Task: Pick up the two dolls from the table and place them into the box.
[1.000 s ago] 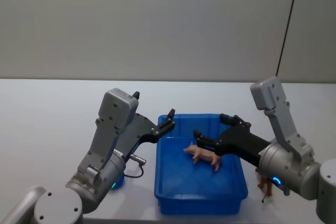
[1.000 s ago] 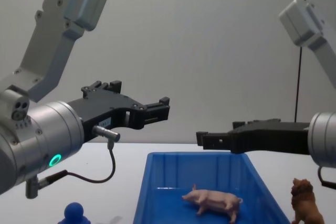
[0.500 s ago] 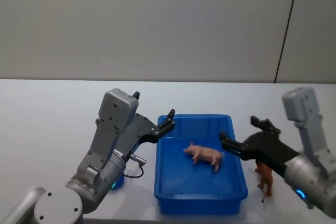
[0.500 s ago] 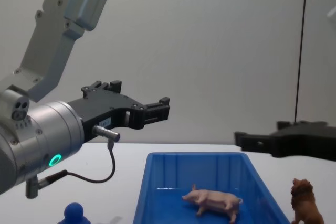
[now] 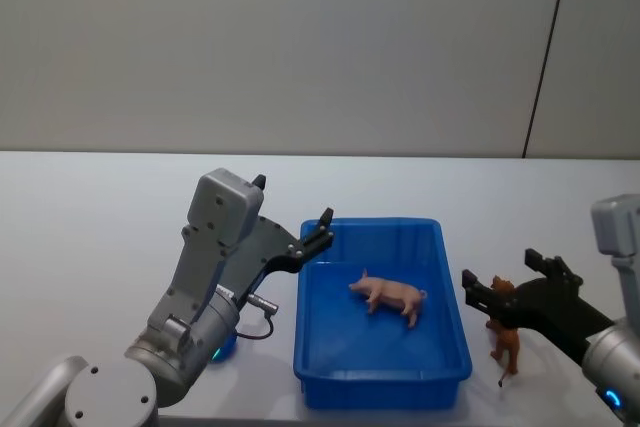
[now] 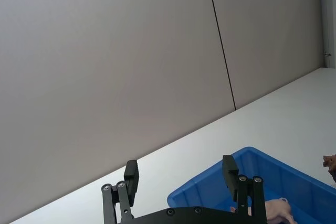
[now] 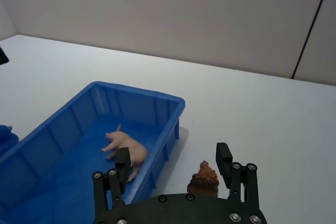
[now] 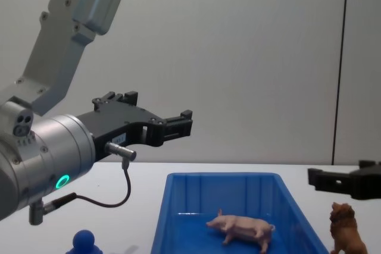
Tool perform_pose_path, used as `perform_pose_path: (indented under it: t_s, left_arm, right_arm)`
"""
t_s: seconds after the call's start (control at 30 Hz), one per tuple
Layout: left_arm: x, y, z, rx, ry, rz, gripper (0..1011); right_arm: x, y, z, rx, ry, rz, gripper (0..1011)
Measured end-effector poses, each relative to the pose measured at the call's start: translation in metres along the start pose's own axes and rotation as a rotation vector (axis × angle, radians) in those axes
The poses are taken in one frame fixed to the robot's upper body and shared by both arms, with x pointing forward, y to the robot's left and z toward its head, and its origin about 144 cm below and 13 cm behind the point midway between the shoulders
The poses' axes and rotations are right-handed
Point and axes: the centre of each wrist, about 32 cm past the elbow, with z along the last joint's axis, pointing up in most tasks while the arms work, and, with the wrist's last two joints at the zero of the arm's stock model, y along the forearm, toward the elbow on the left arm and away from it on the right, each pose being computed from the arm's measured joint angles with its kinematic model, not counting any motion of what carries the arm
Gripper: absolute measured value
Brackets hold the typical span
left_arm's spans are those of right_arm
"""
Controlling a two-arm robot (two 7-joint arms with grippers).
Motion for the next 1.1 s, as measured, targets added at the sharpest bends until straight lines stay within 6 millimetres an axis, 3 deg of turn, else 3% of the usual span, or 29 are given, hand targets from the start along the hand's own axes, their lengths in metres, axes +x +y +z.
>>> perform_pose_path:
  t_s: [0.27,0.93,1.1]
  left_arm:
    - [0.0,0.0,0.0,0.0,0.0,0.0,1002]
    - [0.0,0.0,0.0,0.0,0.0,0.0,1001]
    - [0.0,0.0,0.0,0.0,0.0,0.0,1002]
  right_arm:
    - [0.008,0.001,-0.004,-0.035,0.049,-0.027,1001]
    - [0.022,0.032,-0.011,-0.138,0.096,-0.033,1001]
    - [0.022,0.038,-0.012,-0.16,0.101,-0.028,912]
